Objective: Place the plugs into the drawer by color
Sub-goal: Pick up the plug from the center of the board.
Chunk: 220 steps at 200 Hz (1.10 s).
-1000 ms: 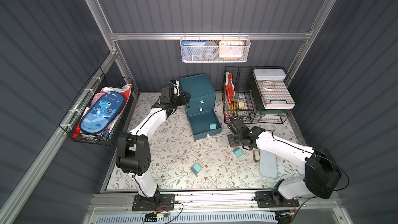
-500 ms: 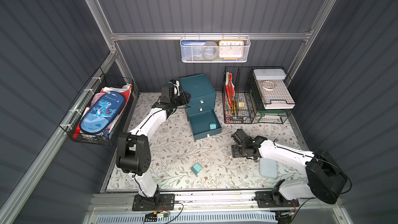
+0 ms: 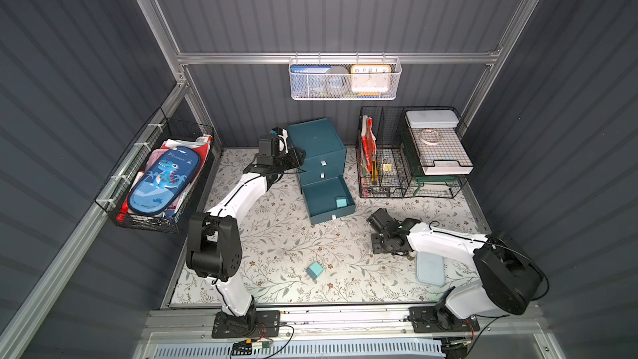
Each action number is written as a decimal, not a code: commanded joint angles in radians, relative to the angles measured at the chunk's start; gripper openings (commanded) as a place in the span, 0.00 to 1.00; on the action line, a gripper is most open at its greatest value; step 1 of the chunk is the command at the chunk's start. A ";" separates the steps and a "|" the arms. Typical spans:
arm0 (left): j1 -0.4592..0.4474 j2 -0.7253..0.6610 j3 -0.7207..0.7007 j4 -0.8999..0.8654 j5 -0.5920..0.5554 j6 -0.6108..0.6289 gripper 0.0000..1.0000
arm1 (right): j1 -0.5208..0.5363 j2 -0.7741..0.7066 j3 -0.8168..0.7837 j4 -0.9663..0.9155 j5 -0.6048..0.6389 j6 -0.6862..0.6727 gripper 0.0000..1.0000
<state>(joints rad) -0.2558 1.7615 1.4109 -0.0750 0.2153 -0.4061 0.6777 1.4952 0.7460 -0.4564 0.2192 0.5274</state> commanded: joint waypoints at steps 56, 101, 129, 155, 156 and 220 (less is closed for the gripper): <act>-0.035 0.045 -0.044 -0.175 0.046 0.030 0.50 | -0.008 0.046 0.037 -0.003 0.047 0.004 0.62; -0.036 0.043 -0.046 -0.175 0.044 0.030 0.50 | -0.020 0.075 0.058 -0.004 0.046 -0.015 0.60; -0.037 0.045 -0.046 -0.178 0.045 0.033 0.50 | -0.024 0.091 0.072 -0.003 0.044 -0.024 0.55; -0.037 0.049 -0.041 -0.181 0.044 0.035 0.50 | -0.024 0.082 0.083 -0.011 0.052 -0.027 0.51; -0.037 0.049 -0.041 -0.181 0.045 0.035 0.50 | -0.024 0.081 0.084 -0.013 0.052 -0.027 0.50; -0.036 0.055 -0.046 -0.181 0.074 0.031 0.50 | 0.008 0.039 0.256 -0.072 -0.008 -0.055 0.36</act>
<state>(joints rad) -0.2565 1.7615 1.4109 -0.0746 0.2161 -0.4061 0.6628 1.5448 0.8974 -0.5037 0.2291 0.4911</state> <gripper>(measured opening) 0.497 0.467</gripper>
